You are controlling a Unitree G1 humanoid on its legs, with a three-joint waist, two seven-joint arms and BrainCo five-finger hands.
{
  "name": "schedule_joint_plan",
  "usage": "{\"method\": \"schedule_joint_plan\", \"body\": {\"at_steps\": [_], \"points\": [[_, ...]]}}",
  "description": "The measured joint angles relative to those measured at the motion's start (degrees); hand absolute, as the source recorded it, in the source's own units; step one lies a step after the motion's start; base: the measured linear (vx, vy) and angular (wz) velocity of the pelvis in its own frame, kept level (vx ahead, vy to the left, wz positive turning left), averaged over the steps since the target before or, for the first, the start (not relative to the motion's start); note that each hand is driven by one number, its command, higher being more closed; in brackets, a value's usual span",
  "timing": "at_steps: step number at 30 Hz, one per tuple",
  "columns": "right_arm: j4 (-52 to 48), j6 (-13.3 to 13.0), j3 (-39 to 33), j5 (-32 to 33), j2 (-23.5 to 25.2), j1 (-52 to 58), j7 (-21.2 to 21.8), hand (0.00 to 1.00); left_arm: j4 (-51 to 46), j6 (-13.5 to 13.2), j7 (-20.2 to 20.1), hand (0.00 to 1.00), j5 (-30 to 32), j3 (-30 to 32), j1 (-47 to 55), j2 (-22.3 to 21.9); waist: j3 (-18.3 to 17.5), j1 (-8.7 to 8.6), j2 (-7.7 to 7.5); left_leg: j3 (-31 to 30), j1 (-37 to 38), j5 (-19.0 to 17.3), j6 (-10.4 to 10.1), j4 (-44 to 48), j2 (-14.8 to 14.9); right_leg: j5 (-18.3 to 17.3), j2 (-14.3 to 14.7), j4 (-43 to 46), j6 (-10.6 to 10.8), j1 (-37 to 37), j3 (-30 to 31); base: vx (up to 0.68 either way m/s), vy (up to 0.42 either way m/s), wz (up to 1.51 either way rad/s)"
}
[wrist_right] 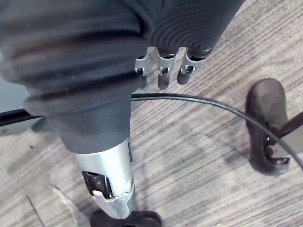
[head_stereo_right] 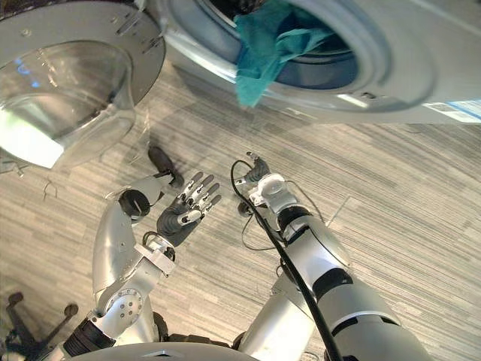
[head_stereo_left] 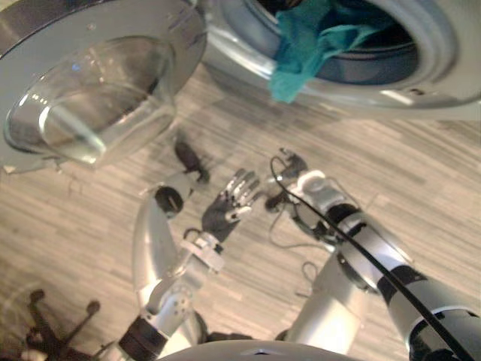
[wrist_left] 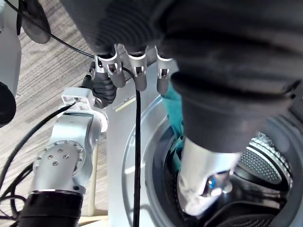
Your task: Pick up the laundry basket with both hands and put the clothes into the washing machine.
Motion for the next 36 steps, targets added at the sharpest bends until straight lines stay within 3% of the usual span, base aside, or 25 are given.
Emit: {"method": "schedule_joint_plan", "body": {"at_steps": [3,9,15,23,27,30,34,36], "points": [[0.97,0.03,3.69,3.38,-1.23,-2.24,-0.21,0.00,-0.14,-0.05,0.03,0.00,-1.39,0.86,0.00,0.12,0.25,0.28,0.40,1.39,-0.36,2.73,2.30,-2.33,-0.94,0.03,-1.40,0.01,-0.07,0.00,-1.46,-0.09,0.020,0.34],[2.53,-1.37,5.02,15.25,-5.56,-8.70,-1.67,0.00,-0.40,-1.15,1.62,0.00,-4.83,1.49,0.01,-0.19,0.26,1.68,0.42,3.25,-0.45,6.66,2.75,-9.48,-4.15,0.72,-2.45,-2.55,-0.32,0.06,-4.51,-0.11,0.020,0.25],[4.21,-1.56,3.69,20.45,-10.56,-13.03,-3.99,0.00,-0.87,-1.50,2.23,0.00,-6.36,1.17,0.01,-0.75,0.25,2.65,0.43,5.40,1.28,9.29,3.36,-14.14,-6.12,2.36,-3.02,-4.47,-1.30,0.08,-5.18,-0.10,0.015,0.11],[1.72,-3.97,-17.66,23.18,-12.44,-13.27,-8.98,0.00,-0.84,-3.55,3.10,0.00,-7.10,1.41,0.00,-1.51,0.23,3.00,0.47,6.29,2.36,10.06,3.70,-16.57,-7.06,4.02,-2.39,-6.83,-1.22,0.36,-5.34,-0.12,0.000,-0.03],[0.39,-4.07,-30.20,27.32,-11.25,-13.11,-11.34,0.00,-0.84,-4.30,3.77,0.00,-8.20,1.49,0.01,-2.36,0.15,3.83,0.60,6.44,2.61,10.95,3.88,-17.99,-7.70,4.15,-2.69,-6.94,-1.43,0.51,-5.86,-0.11,-0.009,0.05],[-2.89,-5.59,-38.46,32.92,-9.95,-11.84,-12.63,0.00,-0.84,-4.72,3.68,0.00,-9.78,1.46,0.05,-2.83,0.06,4.44,0.77,7.52,3.26,10.98,3.85,-19.70,-8.01,4.01,-2.78,-7.73,-0.72,1.19,-6.73,-0.14,-0.005,0.10],[-4.64,-7.05,-42.70,39.95,-8.57,-11.65,-12.58,0.00,-0.82,-4.98,3.67,0.00,-11.49,1.50,0.06,-2.79,0.06,4.72,0.78,8.12,3.16,11.01,3.82,-20.12,-8.01,4.27,-2.96,-8.06,-0.51,1.78,-7.79,-0.11,0.014,0.07],[-5.36,-8.98,-44.07,44.39,-7.11,-11.60,-12.43,0.00,-0.82,-4.95,3.51,0.00,-11.58,1.47,0.06,-2.77,0.06,4.72,0.78,8.12,3.24,11.02,3.82,-20.09,-8.07,4.44,-3.01,-8.12,-0.34,2.05,-7.84,-0.13,0.021,0.03]]}}
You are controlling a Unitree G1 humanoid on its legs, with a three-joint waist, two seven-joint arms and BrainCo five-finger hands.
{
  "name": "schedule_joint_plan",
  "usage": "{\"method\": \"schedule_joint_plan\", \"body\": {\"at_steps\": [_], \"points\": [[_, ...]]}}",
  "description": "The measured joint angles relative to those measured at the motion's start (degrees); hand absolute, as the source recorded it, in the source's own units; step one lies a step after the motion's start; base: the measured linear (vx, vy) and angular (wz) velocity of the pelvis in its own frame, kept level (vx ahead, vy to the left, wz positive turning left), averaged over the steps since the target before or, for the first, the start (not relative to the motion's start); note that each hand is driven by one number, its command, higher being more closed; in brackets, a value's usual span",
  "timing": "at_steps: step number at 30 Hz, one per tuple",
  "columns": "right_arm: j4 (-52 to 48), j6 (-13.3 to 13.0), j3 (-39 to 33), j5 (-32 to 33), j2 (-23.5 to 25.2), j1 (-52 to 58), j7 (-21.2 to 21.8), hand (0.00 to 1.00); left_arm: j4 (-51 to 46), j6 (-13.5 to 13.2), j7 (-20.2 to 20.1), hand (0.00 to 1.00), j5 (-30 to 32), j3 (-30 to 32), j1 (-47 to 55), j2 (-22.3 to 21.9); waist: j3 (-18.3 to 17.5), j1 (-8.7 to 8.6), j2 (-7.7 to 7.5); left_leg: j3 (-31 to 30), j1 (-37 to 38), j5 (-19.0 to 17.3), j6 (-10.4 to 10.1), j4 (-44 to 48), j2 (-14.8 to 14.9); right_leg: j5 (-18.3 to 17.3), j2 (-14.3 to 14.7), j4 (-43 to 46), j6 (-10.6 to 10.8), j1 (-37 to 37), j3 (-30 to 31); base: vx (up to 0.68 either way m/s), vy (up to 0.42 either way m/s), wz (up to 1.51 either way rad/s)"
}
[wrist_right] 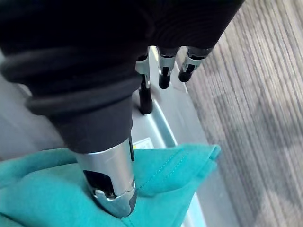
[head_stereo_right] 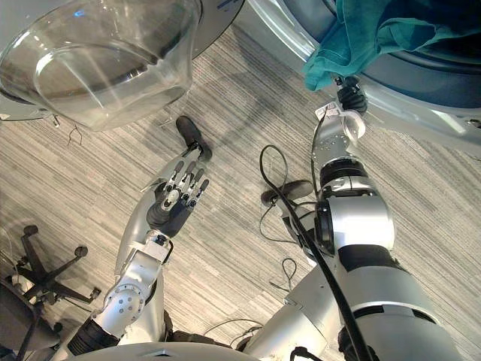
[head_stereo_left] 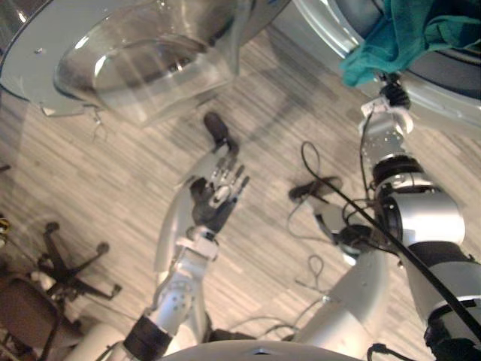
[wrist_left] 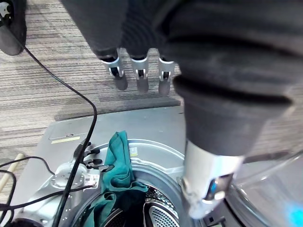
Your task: Pick up the laundry basket with both hands and put the clothes into the washing machine.
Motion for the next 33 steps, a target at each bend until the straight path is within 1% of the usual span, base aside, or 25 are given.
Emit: {"method": "schedule_joint_plan", "body": {"at_steps": [1,2,5,9,14,15,16,17,18,19,20,21,22,23,24,25,26,27,28,30,31,32,33], "points": [[-0.72,-1.28,-1.21,2.52,0.69,0.01,0.23,0.00,-0.01,-0.02,-0.24,0.00,-0.60,0.05,0.07,0.02,0.00,0.15,0.00,0.00,-0.02,0.00,0.00,-0.08,-0.22,0.14,-0.16,0.01,0.04,-0.02,0.00,-0.12,0.019,0.03],[-2.05,-2.47,-2.05,4.74,1.70,0.04,0.27,1.00,0.07,-0.02,-0.24,0.00,-1.05,0.10,0.17,0.14,0.00,0.18,0.00,0.00,-0.10,0.00,0.01,-0.11,-0.32,0.25,-0.25,0.00,0.14,-0.08,-0.02,-0.12,0.019,0.03],[-5.18,-4.75,-2.20,9.18,3.48,-0.13,1.64,1.00,0.13,0.00,-0.73,0.00,-2.01,0.15,0.28,0.32,0.00,0.34,0.00,-0.07,-0.06,0.00,0.01,-0.21,-0.56,0.41,-0.35,0.00,0.38,0.05,-0.02,-0.12,0.016,0.02],[-6.12,-6.84,-3.27,11.50,3.79,-0.15,1.62,1.00,0.07,-0.32,-1.33,0.00,-2.62,0.16,1.64,0.37,0.00,1.26,0.00,-0.42,-0.06,0.07,-0.08,-0.77,-0.89,0.49,-0.32,-0.08,0.34,0.33,-0.35,-0.13,0.011,0.03],[-6.33,-6.99,-4.41,13.75,3.82,-0.17,1.44,1.00,0.07,-0.62,-1.33,0.00,-3.28,0.41,3.77,0.39,0.00,1.61,0.00,-0.90,0.39,0.52,-0.66,-1.69,-1.14,0.53,-0.28,-0.25,0.21,1.48,-1.52,-0.12,0.005,0.05],[-6.62,-6.98,-5.27,15.33,3.97,-0.16,1.23,1.00,0.06,-0.62,-1.33,0.00,-3.27,0.71,4.00,0.39,0.00,1.69,0.00,-0.87,0.88,0.55,-0.65,-1.77,-1.12,0.57,-0.24,-0.25,0.06,1.93,-1.58,-0.12,-0.004,0.03],[-7.25,-6.98,-5.86,15.90,4.29,-0.17,0.80,1.00,0.01,-0.62,-1.33,0.00,-3.27,0.93,4.15,0.39,0.00,1.71,0.00,-0.89,1.01,0.55,-0.65,-1.77,-1.10,0.61,-0.21,-0.27,-0.01,2.02,-1.54,-0.15,-0.009,-0.04],[-9.51,-7.07,-7.21,17.36,5.61,-0.16,-0.31,1.00,-0.08,-0.63,-1.35,0.00,-3.28,1.82,4.66,0.38,0.00,1.52,0.00,-0.88,1.17,0.96,-0.33,-1.71,-0.97,0.86,-0.03,-0.43,-0.38,2.08,-1.51,-0.16,-0.012,-0.17],[-12.18,-7.17,-8.49,19.18,6.72,-0.14,-1.31,1.00,0.00,-0.78,-1.24,0.00,-3.29,2.30,5.05,0.48,0.05,1.47,0.10,-0.90,1.25,1.99,0.30,-1.58,-0.49,1.15,0.80,-0.69,-0.77,2.18,-1.53,-0.13,-0.010,-0.19],[-13.42,-7.25,-8.96,20.36,7.16,-0.15,-2.00,1.00,0.07,-0.87,-1.13,0.00,-3.30,2.30,5.06,0.53,0.14,1.42,0.29,-0.87,1.25,2.15,0.08,-1.31,-0.20,1.29,0.95,-0.75,-0.91,2.37,-1.63,-0.10,-0.007,-0.20],[-15.79,-7.92,-10.23,22.35,8.04,-0.15,-3.19,1.00,-0.01,-0.87,-1.10,0.00,-3.29,2.01,5.06,0.50,0.29,1.40,0.59,-0.88,1.40,2.25,-0.02,-0.67,0.45,1.52,1.44,-0.92,-1.27,2.87,-1.74,-0.07,-0.004,-0.11],[-17.09,-8.33,-10.95,22.80,8.65,-0.15,-4.12,1.00,0.01,-0.85,-1.08,0.00,-3.29,1.80,5.07,0.49,0.29,1.44,0.59,-0.86,1.56,2.26,0.00,-0.60,0.64,1.59,1.63,-1.03,-1.39,3.04,-1.75,-0.15,-0.010,-0.11],[-19.62,-9.64,-12.64,24.56,10.20,-0.15,-5.21,1.00,0.02,-0.82,-1.05,0.00,-3.29,1.43,5.10,0.50,0.29,1.48,0.59,-0.88,2.03,2.30,0.01,-0.68,0.81,1.72,1.94,-1.27,-1.62,3.46,-1.80,-0.13,-0.013,-0.11],[-21.41,-11.49,-13.46,25.80,11.63,-0.15,-6.15,1.00,0.02,-0.91,-1.01,0.00,-3.29,0.73,5.12,0.56,0.33,1.65,0.67,-0.87,2.52,2.32,-0.01,-0.72,1.18,1.75,2.49,-1.67,-1.67,3.97,-1.81,-0.15,-0.020,-0.10],[-22.57,-12.94,-13.99,26.89,12.70,-0.13,-6.51,1.00,0.03,-0.98,-1.00,0.00,-3.30,0.17,5.22,0.73,0.34,1.64,0.68,-0.87,2.68,2.34,-0.03,-0.85,1.30,1.78,2.71,-1.88,-1.69,4.10,-1.81,-0.12,-0.025,-0.11],[-25.66,-16.05,-15.50,28.05,15.17,-0.14,-6.64,1.00,0.10,-0.80,-0.98,0.00,-3.29,-1.00,5.28,1.14,0.34,1.62,0.68,-0.86,2.98,2.36,-0.04,-0.90,1.43,1.77,2.79,-2.02,-1.69,4.22,-1.69,-0.12,-0.025,-0.08],[-27.82,-18.57,-15.71,29.24,16.46,-0.13,-6.70,1.00,0.12,-0.75,-0.98,0.00,-3.30,-1.93,5.38,1.48,0.34,1.63,0.68,-0.83,3.09,2.37,-0.04,-0.93,1.55,1.78,2.85,-2.14,-1.69,4.23,-1.62,-0.14,-0.026,-0.09],[-34.79,-23.48,-15.73,29.53,17.20,-0.44,-6.99,1.00,0.21,-0.56,-1.02,0.00,-3.30,-3.17,5.84,1.58,0.34,1.59,0.68,-0.82,3.19,2.51,0.12,-1.05,1.74,1.90,3.19,-2.45,-1.71,4.33,-1.59,-0.11,-0.018,-0.06],[-35.01,-23.82,-16.15,30.11,17.23,-0.64,-7.60,1.00,0.27,-0.56,-1.02,0.00,-3.30,-3.32,5.85,1.59,0.34,1.59,0.68,-0.82,3.23,2.53,0.16,-1.09,1.76,1.93,3.24,-2.50,-1.71,4.37,-1.58,-0.14,-0.018,-0.05],[-37.31,-27.36,-16.89,30.86,18.77,-0.73,-8.38,1.00,0.69,-0.12,-1.25,0.00,-3.28,-5.49,6.42,2.26,0.33,1.74,0.70,-0.34,4.41,2.80,0.08,-2.79,1.54,2.40,3.77,-3.64,-1.50,4.98,-1.58,-0.11,-0.013,-0.05],[-39.70,-29.66,-17.09,30.86,19.46,-0.75,-8.39,1.00,1.09,0.42,-1.40,0.00,-3.27,-6.86,6.55,2.90,0.33,1.74,0.70,0.62,5.45,2.81,0.06,-3.83,1.21,2.67,3.72,-4.16,-1.22,5.27,-1.44,-0.12,-0.018,-0.01],[-40.72,-30.77,-16.98,29.57,19.61,-0.75,-7.56,1.00,1.22,0.82,-1.68,0.00,-3.26,-7.56,6.89,3.37,0.33,1.67,0.70,1.15,6.29,2.79,0.09,-4.80,0.89,2.85,3.72,-4.60,-0.91,5.66,-1.40,-0.12,-0.018,0.06],[-43.73,-31.27,-16.86,25.15,18.89,-0.73,-4.95,1.00,1.27,0.93,-2.12,0.00,-3.26,-8.28,7.25,3.94,0.33,1.63,0.70,1.72,7.04,2.80,0.08,-5.79,0.55,3.03,3.73,-5.05,-0.60,6.02,-1.41,-0.12,-0.016,0.08]]}}
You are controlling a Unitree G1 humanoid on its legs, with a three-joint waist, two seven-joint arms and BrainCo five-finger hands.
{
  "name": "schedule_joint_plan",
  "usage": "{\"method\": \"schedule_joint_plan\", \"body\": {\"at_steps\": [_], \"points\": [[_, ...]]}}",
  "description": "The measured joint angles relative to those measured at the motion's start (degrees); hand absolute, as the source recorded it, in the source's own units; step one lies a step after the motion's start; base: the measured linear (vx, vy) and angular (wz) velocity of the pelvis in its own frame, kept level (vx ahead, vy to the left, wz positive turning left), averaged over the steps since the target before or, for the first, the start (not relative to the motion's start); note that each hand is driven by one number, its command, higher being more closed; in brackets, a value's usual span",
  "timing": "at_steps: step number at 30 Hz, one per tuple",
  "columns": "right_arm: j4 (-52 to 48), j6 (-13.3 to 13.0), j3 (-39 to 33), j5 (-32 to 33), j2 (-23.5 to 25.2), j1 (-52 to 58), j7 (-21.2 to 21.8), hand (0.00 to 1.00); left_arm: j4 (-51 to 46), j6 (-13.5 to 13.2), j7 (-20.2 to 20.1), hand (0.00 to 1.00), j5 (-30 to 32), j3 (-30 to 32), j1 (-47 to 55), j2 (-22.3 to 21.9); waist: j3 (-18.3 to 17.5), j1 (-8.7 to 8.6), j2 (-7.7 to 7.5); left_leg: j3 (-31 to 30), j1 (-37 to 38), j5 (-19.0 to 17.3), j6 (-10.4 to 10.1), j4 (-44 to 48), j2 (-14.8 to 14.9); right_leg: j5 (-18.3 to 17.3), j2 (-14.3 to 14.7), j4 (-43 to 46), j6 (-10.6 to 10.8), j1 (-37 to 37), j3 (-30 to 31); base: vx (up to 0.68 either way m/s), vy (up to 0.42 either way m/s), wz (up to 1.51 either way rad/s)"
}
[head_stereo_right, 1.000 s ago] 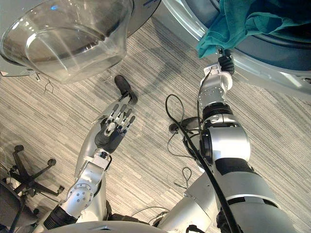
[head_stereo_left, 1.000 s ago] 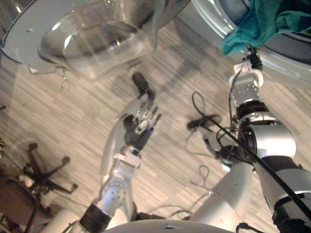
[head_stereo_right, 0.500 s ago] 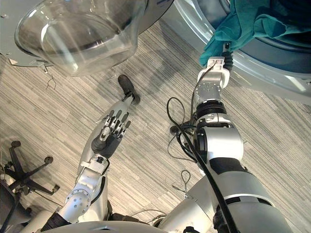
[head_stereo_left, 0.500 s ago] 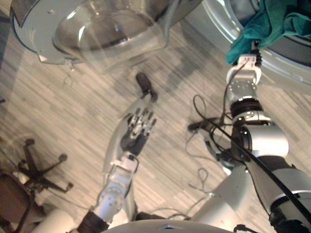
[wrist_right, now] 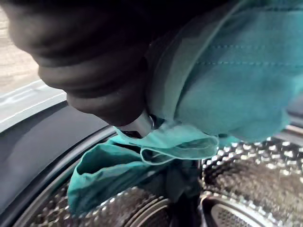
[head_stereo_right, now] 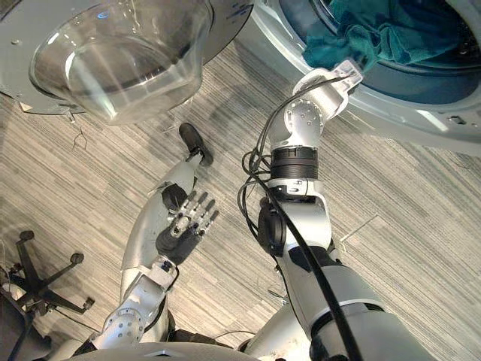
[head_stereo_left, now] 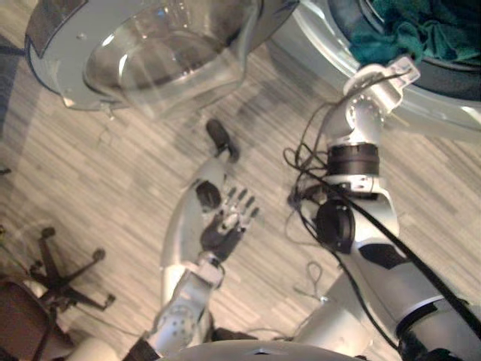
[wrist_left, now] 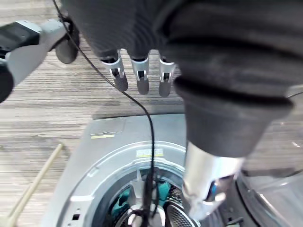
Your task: Pick up the laundry basket with both hands and put the clothes into the washing machine.
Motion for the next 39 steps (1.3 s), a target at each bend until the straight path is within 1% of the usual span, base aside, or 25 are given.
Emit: {"method": "schedule_joint_plan", "body": {"at_steps": [2,3,5,7,8,12,14,15,16,18,19,20,22,23,25,26,28,30,31,32,33,36,37,38,39], "points": [[-8.05,-0.04,0.14,-7.20,-5.42,-2.27,3.78,1.00,0.13,0.14,-0.32,0.00,0.01,-1.18,0.58,0.96,0.00,-0.05,0.01,1.53,1.67,0.02,-0.12,-2.60,-0.66,0.68,0.34,-1.59,1.13,0.78,-0.10,-0.14,-0.014,0.05],[-4.91,0.22,-0.03,-8.15,-6.92,-2.45,5.56,1.00,1.13,0.43,-0.72,0.00,0.01,-1.38,0.40,1.00,-0.01,-0.15,0.00,3.05,2.77,-0.70,-1.26,-3.69,-1.05,0.93,0.54,-3.05,1.52,1.08,-0.05,-0.13,-0.005,0.04],[-6.97,0.17,-2.01,-9.78,-6.16,-0.59,4.94,1.00,3.23,0.58,-1.49,0.00,0.03,-1.69,0.56,0.75,-0.07,-0.16,0.19,2.46,2.79,-0.60,-1.63,-0.40,-0.78,1.56,-0.19,-3.85,2.58,1.24,0.09,-0.11,0.000,-0.09],[-6.61,-0.01,-3.27,-11.16,-7.18,-1.51,4.52,1.00,4.32,0.60,-1.47,0.00,0.03,-1.71,0.55,1.13,-0.11,-0.73,0.24,2.79,3.14,-0.95,-0.85,-1.18,-0.78,3.10,0.58,-5.57,4.06,2.18,-0.49,-0.11,0.016,-0.16],[-6.20,-0.11,-5.05,-12.80,-7.15,-1.31,2.28,0.00,4.20,0.58,-1.48,0.00,0.12,-1.90,0.54,1.30,-0.13,-0.55,0.29,3.48,3.53,-0.95,-0.86,-2.15,-1.08,3.80,1.20,-6.82,3.82,2.24,-0.18,-0.11,0.041,0.04],[-4.50,0.42,-8.87,-16.61,-7.32,-2.06,-4.36,0.00,4.30,0.44,-1.31,0.00,0.12,-2.21,0.54,1.41,-0.14,-0.01,0.30,4.42,5.34,-1.11,-0.70,-3.70,-2.13,4.39,1.19,-8.24,4.09,3.31,0.11,-0.13,0.033,0.01],[-1.35,2.08,-8.63,-19.53,-7.74,-2.16,-7.24,0.00,4.31,0.22,-1.18,0.00,0.13,-2.22,0.54,1.41,-0.15,-0.27,0.32,5.98,6.96,-1.19,-0.69,-4.97,-2.48,5.16,1.19,-9.26,4.23,4.01,0.15,-0.17,0.018,-0.06],[1.54,4.18,-7.22,-21.53,-8.85,-2.32,-7.98,0.00,4.27,-0.15,-0.99,0.00,0.19,-2.21,0.55,1.44,-0.16,-0.68,0.33,7.17,7.90,-1.54,-1.22,-5.80,-2.52,5.35,1.33,-10.06,4.54,4.29,0.18,-0.16,0.011,-0.11],[4.12,6.90,-5.03,-23.13,-10.07,-2.28,-7.95,0.00,4.24,-0.49,-0.45,0.00,0.27,-2.17,0.49,1.56,-0.16,-1.86,0.30,7.65,8.13,-2.82,-3.07,-4.96,-2.60,5.63,1.39,-11.50,4.90,4.44,0.26,-0.19,0.021,-0.08],[6.32,11.29,-1.51,-25.51,-11.48,-1.12,-7.62,0.00,5.09,-0.40,-0.03,0.00,0.76,-1.82,0.56,1.34,-0.33,-2.76,0.57,5.50,7.85,-3.78,-1.62,-0.26,-1.58,6.15,1.35,-11.87,5.57,4.86,0.57,-0.12,-0.001,-0.27],[7.82,14.14,0.93,-26.92,-11.68,0.42,-6.28,0.00,5.58,-0.57,-0.02,0.00,1.28,-1.49,0.71,1.70,-0.40,-3.33,0.64,6.24,8.69,-4.78,0.63,-0.78,-1.25,6.40,1.64,-10.19,5.49,5.35,0.54,-0.12,-0.004,-0.24],[9.29,16.08,1.45,-28.66,-11.78,2.54,-4.80,0.00,5.55,-0.74,-0.04,0.00,1.30,-0.99,0.64,2.83,-0.43,-4.41,0.60,6.51,9.37,-4.89,0.43,-0.84,-1.28,6.25,1.88,-10.46,4.90,7.04,1.32,-0.12,0.013,-0.08],[11.29,18.08,1.39,-30.97,-11.78,4.90,-3.25,0.00,5.81,-0.68,-0.18,0.00,1.58,-0.53,0.67,3.20,-0.43,-4.79,0.58,7.00,9.84,-5.72,-0.89,0.62,-1.14,6.35,1.76,-11.54,5.10,7.71,1.46,-0.12,0.020,0.11],[10.98,19.35,2.15,-32.79,-11.23,8.77,-1.74,0.00,6.87,-0.36,-0.32,0.00,2.85,0.07,0.70,2.86,-0.45,-4.91,0.52,3.72,9.82,-7.92,0.35,7.33,-0.22,6.57,1.53,-11.91,5.47,8.15,2.33,-0.10,-0.001,-0.26],[10.53,20.67,4.42,-35.42,-9.42,15.10,0.24,0.00,8.56,-0.15,-1.11,0.00,4.76,1.44,1.05,1.98,-0.66,-5.48,0.63,3.83,11.40,-10.41,2.00,6.24,0.07,7.78,2.90,-11.12,6.11,9.15,2.94,-0.06,0.006,-0.37],[10.41,21.15,4.06,-37.41,-7.36,20.50,1.19,0.00,8.84,-0.31,-1.54,0.00,5.80,2.59,1.13,2.71,-1.24,-6.29,0.35,4.13,11.77,-10.24,1.75,5.48,-0.10,6.64,3.76,-10.00,6.14,11.79,3.96,-0.04,0.024,-0.02],[10.44,22.56,3.60,-40.57,-4.71,29.01,1.87,0.00,9.67,-0.22,-1.94,0.00,8.13,4.59,1.19,2.97,-1.84,-6.26,-0.07,5.27,13.03,-9.71,0.98,3.48,-0.35,5.03,4.68,-12.23,5.75,13.70,2.70,-0.05,0.014,0.09],[10.13,24.84,4.57,-46.18,-0.50,40.77,3.92,0.00,12.00,0.29,-2.30,0.00,11.56,7.87,1.40,2.64,-3.29,-7.92,-1.17,7.54,14.69,-10.68,-1.62,4.09,-1.19,5.18,3.71,-14.55,5.70,14.32,2.92,-0.08,0.005,0.17],[9.68,25.55,5.24,-47.41,0.31,43.77,4.50,0.00,13.09,0.53,-2.62,0.00,12.36,8.76,1.42,2.23,-3.44,-8.06,-1.49,4.76,14.84,-10.73,-0.92,7.48,-1.07,5.39,3.33,-14.71,6.01,14.66,3.17,0.00,-0.036,-0.20],[8.28,26.84,6.89,-49.72,1.44,48.99,6.05,0.00,14.95,0.87,-2.74,0.00,13.58,10.55,1.88,0.94,-3.93,-8.16,-1.07,2.60,16.46,-12.97,0.66,7.38,-1.28,6.64,4.08,-15.22,6.94,16.12,2.74,0.00,-0.013,-0.43],[8.42,27.65,7.29,-50.96,3.34,53.61,7.98,0.00,15.70,0.91,-2.84,0.00,14.85,12.21,2.50,0.81,-5.01,-9.24,-1.81,3.84,17.67,-13.30,0.93,6.77,-1.18,6.82,4.18,-15.95,6.51,16.80,2.73,0.00,-0.005,-0.43],[9.20,29.24,7.04,-52.38,6.30,61.46,10.68,0.00,15.79,1.19,-3.45,0.00,17.41,15.41,3.02,0.92,-5.96,-9.77,-2.80,5.20,21.31,-12.74,0.09,4.91,-1.19,7.66,5.80,-18.53,5.81,19.56,3.05,-0.05,-0.009,-0.06],[10.92,29.76,7.59,-52.91,6.95,63.60,12.43,0.00,16.40,1.19,-3.93,0.00,19.28,16.80,3.15,0.82,-6.71,-10.19,-3.51,7.59,23.96,-12.74,-2.82,2.37,-1.72,8.96,6.23,-22.04,5.83,21.19,3.01,-0.01,-0.055,0.01],[12.57,30.80,9.66,-54.30,7.21,65.39,14.17,0.00,18.32,1.42,-4.13,0.00,21.12,18.29,3.08,0.29,-7.43,-10.63,-4.62,3.81,24.78,-14.60,-1.19,9.77,-1.08,9.45,6.60,-25.15,6.70,22.80,2.67,0.02,-0.074,-0.26],[12.98,31.49,10.63,-55.10,6.98,66.39,15.07,0.00,19.76,1.72,-4.28,0.00,21.91,18.97,3.43,-0.38,-7.88,-10.19,-4.76,0.53,26.72,-16.23,-2.82,11.17,-0.84,10.35,7.36,-25.83,7.51,23.70,2.93,0.11,-0.076,-0.60]]}}
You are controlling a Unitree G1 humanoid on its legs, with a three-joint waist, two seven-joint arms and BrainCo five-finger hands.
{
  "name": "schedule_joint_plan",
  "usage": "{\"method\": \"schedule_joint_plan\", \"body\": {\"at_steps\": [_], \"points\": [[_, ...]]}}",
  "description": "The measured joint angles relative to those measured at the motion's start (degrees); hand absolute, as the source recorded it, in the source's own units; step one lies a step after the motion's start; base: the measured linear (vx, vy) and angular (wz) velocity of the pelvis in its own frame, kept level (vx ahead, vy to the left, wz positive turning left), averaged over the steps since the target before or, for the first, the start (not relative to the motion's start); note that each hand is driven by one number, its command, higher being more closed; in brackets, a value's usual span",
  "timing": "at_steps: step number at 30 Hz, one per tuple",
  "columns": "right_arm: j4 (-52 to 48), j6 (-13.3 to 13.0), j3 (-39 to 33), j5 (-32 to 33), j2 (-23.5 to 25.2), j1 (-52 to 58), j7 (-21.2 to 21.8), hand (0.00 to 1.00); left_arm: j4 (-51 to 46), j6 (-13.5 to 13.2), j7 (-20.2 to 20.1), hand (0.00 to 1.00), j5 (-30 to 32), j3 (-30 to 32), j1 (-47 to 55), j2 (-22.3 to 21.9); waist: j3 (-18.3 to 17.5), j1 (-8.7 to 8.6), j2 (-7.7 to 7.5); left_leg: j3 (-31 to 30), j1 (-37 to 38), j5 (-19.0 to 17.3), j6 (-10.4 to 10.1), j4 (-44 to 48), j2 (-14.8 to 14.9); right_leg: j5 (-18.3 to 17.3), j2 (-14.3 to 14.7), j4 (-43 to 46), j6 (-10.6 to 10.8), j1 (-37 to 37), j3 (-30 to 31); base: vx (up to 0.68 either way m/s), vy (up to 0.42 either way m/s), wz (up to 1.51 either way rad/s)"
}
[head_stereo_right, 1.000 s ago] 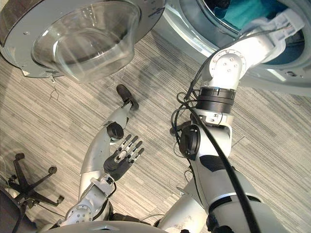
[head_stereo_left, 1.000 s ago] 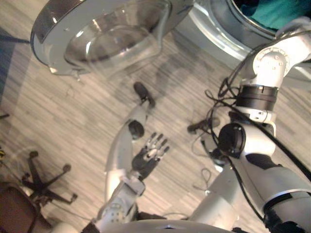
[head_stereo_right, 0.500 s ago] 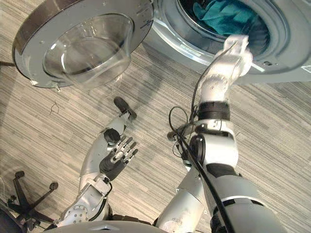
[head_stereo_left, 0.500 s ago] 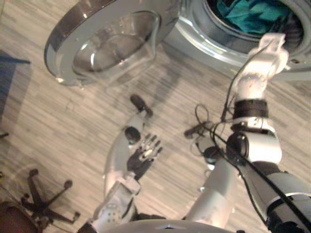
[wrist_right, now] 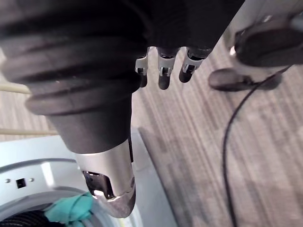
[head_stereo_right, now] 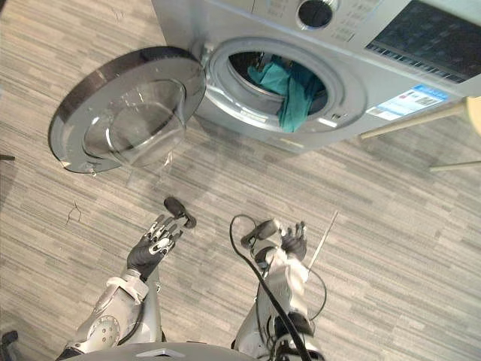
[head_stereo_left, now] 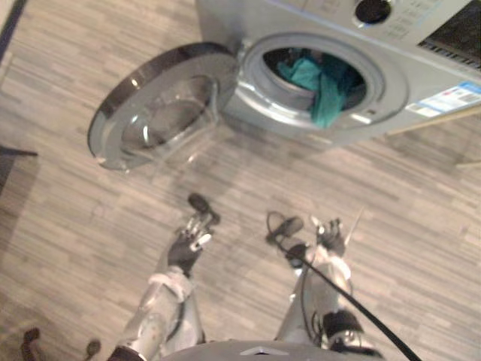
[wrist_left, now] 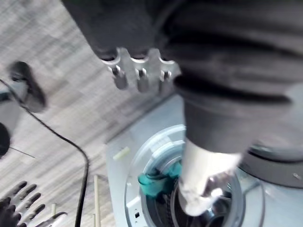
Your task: Pick up the laundry basket with both hands and put the clothes into the washing machine.
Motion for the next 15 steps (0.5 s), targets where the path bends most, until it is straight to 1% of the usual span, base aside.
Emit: {"method": "schedule_joint_plan", "body": {"at_steps": [1,2,3,4,6,8,9,10,12,14,15], "points": [[-0.25,0.55,0.72,-1.17,0.18,2.18,1.33,0.00,2.54,0.36,0.01,0.00,1.83,0.92,0.62,-1.30,-1.09,-0.77,0.09,0.11,3.24,-3.42,-2.67,-2.14,-0.20,-0.13,-0.71,6.66,-2.44,0.54,2.43,0.09,-0.058,-0.40],[-0.43,0.98,0.77,-2.17,1.20,4.93,2.15,0.00,3.77,0.48,-0.02,0.00,3.20,1.89,1.14,-1.41,-2.85,-2.17,-0.02,0.57,4.72,-2.99,-3.21,-3.05,-0.18,-0.80,0.47,6.19,-2.05,4.76,3.59,0.08,-0.059,-0.07],[-0.30,1.14,0.67,-2.16,1.81,6.08,2.66,0.00,4.52,0.50,-0.01,0.00,4.05,2.71,1.11,-1.44,-3.51,-2.30,-0.63,1.01,5.62,-2.81,-3.81,-3.25,-0.33,-2.65,1.44,3.32,-0.70,7.20,2.95,0.01,-0.113,0.01],[-0.17,1.67,0.46,-2.23,2.13,6.64,3.58,0.00,6.11,0.46,0.43,0.00,6.29,4.94,0.85,-2.63,-3.59,-1.75,-0.64,1.49,7.51,-1.96,-4.20,-4.43,0.43,-1.83,2.97,1.14,-1.17,9.11,2.55,-0.04,-0.142,-0.09],[-0.16,2.09,0.44,-3.16,2.35,8.08,3.85,0.00,9.12,0.57,0.67,0.00,9.17,6.34,0.31,-3.82,-3.99,-2.27,-0.96,1.87,10.35,-0.75,-4.31,-6.33,-0.28,-1.71,3.19,0.05,-1.24,11.66,2.18,-0.08,-0.111,-0.05],[-0.13,2.67,0.19,-4.34,2.32,8.97,3.85,0.00,14.66,0.60,2.18,0.00,12.50,10.14,-1.24,-5.94,-4.48,-2.48,-1.20,3.34,14.71,0.16,-5.38,-8.64,-0.90,-1.52,3.56,-1.72,-1.04,14.92,2.37,-0.04,-0.057,-0.06],[-0.08,2.78,0.03,-4.41,2.38,9.21,3.81,0.00,16.04,0.57,2.94,0.00,13.44,11.37,-1.61,-6.41,-4.81,-2.56,-1.27,3.59,15.59,0.25,-5.49,-9.06,-1.04,-1.41,3.73,-2.15,-0.99,15.59,2.51,-0.02,-0.040,-0.15],[-0.18,2.96,-0.19,-4.83,2.58,9.70,3.80,0.00,18.02,0.50,4.10,0.00,14.89,13.34,-2.20,-7.06,-5.20,-2.65,-1.39,4.27,17.22,0.39,-5.74,-9.55,-1.09,-0.84,4.12,-3.01,-0.95,16.68,2.89,-0.02,-0.031,-0.22],[-0.23,3.11,-0.50,-8.13,2.78,11.28,3.30,0.00,22.90,0.28,7.35,0.00,19.41,17.85,-3.26,-8.19,-7.00,-2.86,-1.66,6.16,20.78,0.66,-6.17,-11.54,-1.35,0.29,5.19,-5.94,-0.89,19.18,3.30,0.00,-0.039,-0.31],[0.10,3.56,-1.08,-10.67,2.88,12.08,3.17,0.00,26.34,0.09,9.30,0.00,22.16,20.25,-3.77,-8.54,-8.12,-3.40,-1.65,6.75,22.91,1.12,-6.90,-13.64,-1.95,0.78,6.31,-8.82,-0.70,21.07,3.43,0.03,-0.023,-0.25],[1.66,3.76,-2.25,-12.68,3.08,12.74,2.84,0.00,29.51,0.02,10.74,0.00,24.61,22.09,-3.81,-8.60,-9.63,-4.01,-2.09,7.30,24.94,1.59,-7.51,-16.44,-3.32,1.78,7.14,-11.60,-0.76,22.59,3.63,0.04,-0.014,-0.21]]}}
